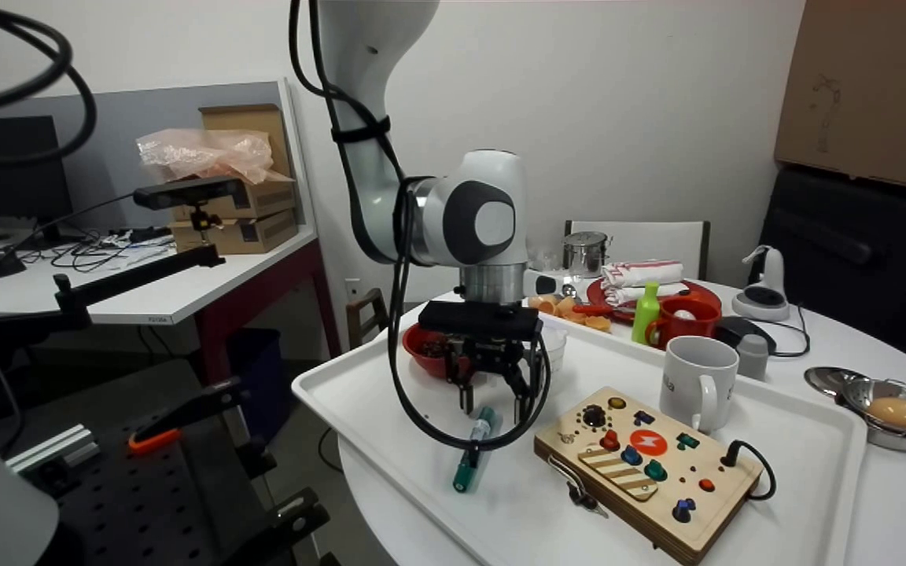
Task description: Pick up the pen from the tray and put it in the mug cup.
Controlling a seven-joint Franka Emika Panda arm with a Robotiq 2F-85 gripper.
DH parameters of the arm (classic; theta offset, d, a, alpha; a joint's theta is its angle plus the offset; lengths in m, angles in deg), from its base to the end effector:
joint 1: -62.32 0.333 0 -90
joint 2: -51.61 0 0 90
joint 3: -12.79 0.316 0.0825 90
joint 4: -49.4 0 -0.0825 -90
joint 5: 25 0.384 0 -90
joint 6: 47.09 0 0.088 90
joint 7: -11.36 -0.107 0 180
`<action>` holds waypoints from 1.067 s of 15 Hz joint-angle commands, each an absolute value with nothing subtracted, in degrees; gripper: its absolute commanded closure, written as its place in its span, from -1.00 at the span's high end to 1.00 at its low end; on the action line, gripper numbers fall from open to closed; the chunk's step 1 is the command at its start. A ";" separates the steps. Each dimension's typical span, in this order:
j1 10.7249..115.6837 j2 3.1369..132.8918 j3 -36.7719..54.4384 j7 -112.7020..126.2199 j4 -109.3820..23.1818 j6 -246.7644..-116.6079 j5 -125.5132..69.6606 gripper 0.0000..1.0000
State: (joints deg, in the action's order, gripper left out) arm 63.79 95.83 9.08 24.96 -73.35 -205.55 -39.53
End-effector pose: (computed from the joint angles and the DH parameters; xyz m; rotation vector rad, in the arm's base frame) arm 0.5165 -0.0138 0.0276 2.9531 0.6858 -0.2524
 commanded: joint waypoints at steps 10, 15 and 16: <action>66.13 95.78 6.66 23.55 -72.65 -205.66 -43.02 -0.89; 62.96 91.33 8.71 25.05 -75.32 -204.63 -40.98 -0.89; 62.59 89.78 8.64 25.11 -76.15 -204.47 -40.98 -0.89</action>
